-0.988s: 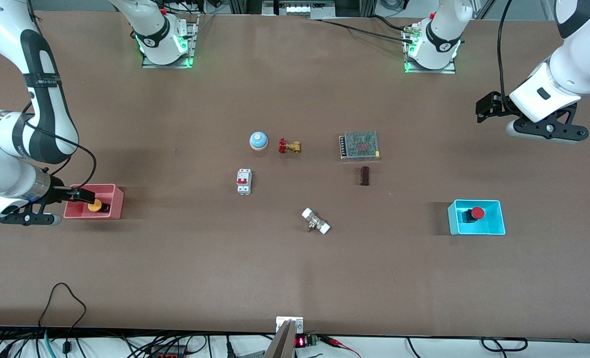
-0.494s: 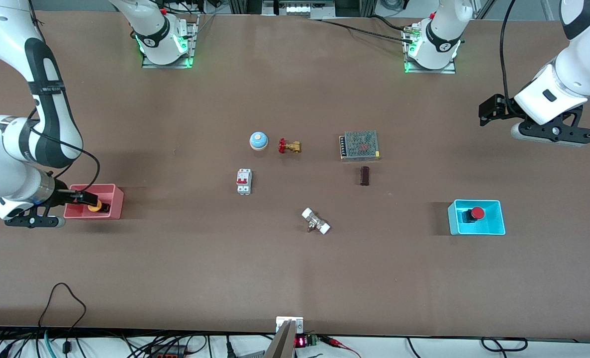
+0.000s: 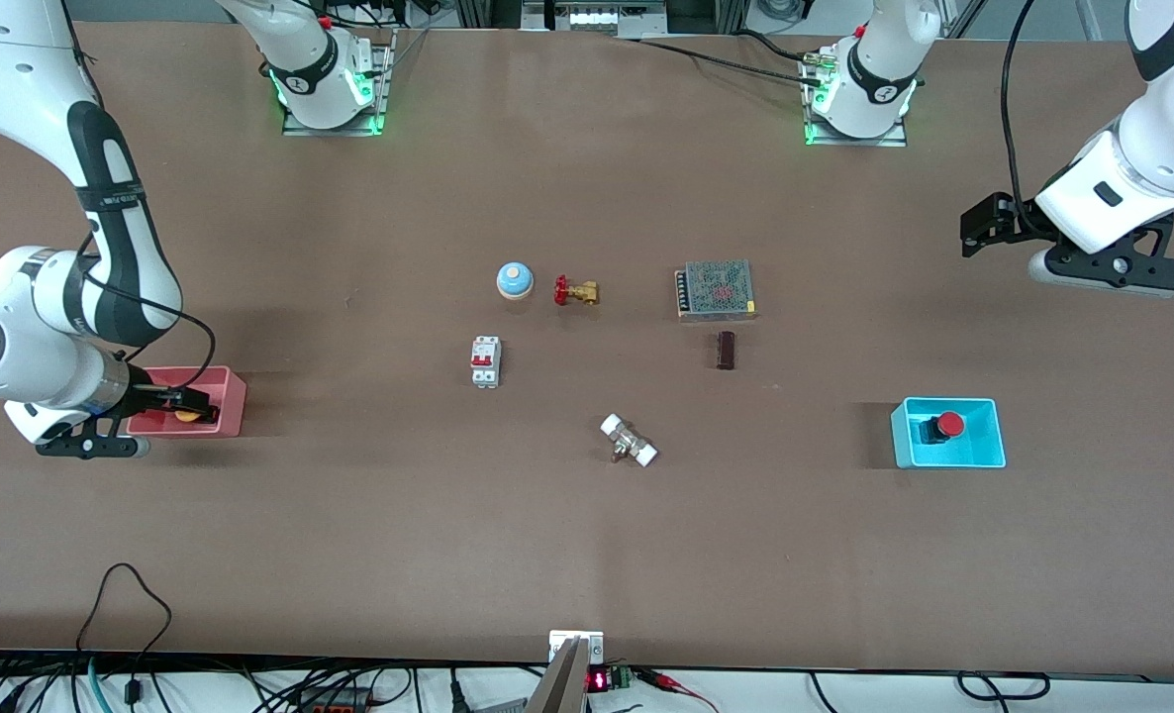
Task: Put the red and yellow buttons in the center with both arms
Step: 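Lower the right gripper and grasp the yellow button, then lift the yellow button while the left gripper reaches the red button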
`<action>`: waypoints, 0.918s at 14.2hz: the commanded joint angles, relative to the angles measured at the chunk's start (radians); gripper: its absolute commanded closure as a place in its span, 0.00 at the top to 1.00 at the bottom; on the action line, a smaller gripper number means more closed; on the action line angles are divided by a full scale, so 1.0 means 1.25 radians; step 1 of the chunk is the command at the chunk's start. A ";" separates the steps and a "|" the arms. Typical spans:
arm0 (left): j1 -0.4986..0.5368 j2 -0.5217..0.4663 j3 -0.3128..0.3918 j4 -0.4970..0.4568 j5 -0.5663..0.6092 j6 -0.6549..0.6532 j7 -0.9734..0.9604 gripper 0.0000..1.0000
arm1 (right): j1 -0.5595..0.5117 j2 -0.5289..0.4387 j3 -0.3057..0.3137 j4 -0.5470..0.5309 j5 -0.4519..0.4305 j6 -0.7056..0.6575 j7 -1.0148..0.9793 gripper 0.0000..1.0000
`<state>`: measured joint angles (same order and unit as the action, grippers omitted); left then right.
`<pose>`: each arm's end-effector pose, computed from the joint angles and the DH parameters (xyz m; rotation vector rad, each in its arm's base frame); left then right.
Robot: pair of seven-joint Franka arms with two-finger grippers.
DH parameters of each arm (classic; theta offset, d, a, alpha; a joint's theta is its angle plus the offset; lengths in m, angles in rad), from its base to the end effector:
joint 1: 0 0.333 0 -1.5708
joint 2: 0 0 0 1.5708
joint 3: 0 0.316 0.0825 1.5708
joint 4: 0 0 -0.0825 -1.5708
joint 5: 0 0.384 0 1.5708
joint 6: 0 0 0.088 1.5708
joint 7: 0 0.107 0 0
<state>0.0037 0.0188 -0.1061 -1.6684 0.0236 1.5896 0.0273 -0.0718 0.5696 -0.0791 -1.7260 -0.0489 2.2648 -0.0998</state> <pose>0.5539 -0.0539 0.5698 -3.1060 0.2043 0.1505 0.6598 -0.0967 0.2532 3.0654 -0.0114 -0.0603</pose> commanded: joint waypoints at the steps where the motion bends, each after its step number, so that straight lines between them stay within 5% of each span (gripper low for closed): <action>1: 0.006 0.075 0.001 0.033 0.012 -0.024 0.004 1.00 | -0.010 0.005 0.007 -0.002 -0.012 0.014 -0.013 1.00; 5: 0.025 0.127 0.001 0.035 0.012 -0.027 0.000 1.00 | -0.014 0.012 0.007 -0.002 -0.012 0.020 -0.020 0.99; 10: 0.057 0.174 0.001 0.027 0.024 0.026 -0.011 1.00 | -0.015 0.017 0.007 -0.006 -0.012 0.020 -0.038 0.63; 13: 0.074 0.209 0.001 0.028 0.024 0.092 -0.011 1.00 | -0.015 0.018 0.007 -0.006 -0.012 0.020 -0.038 0.57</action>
<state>0.0852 0.2394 -0.0978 -1.6518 0.0364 1.6687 0.0195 -0.0785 0.5930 -0.0792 -1.7268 -0.0489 2.2758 -0.1317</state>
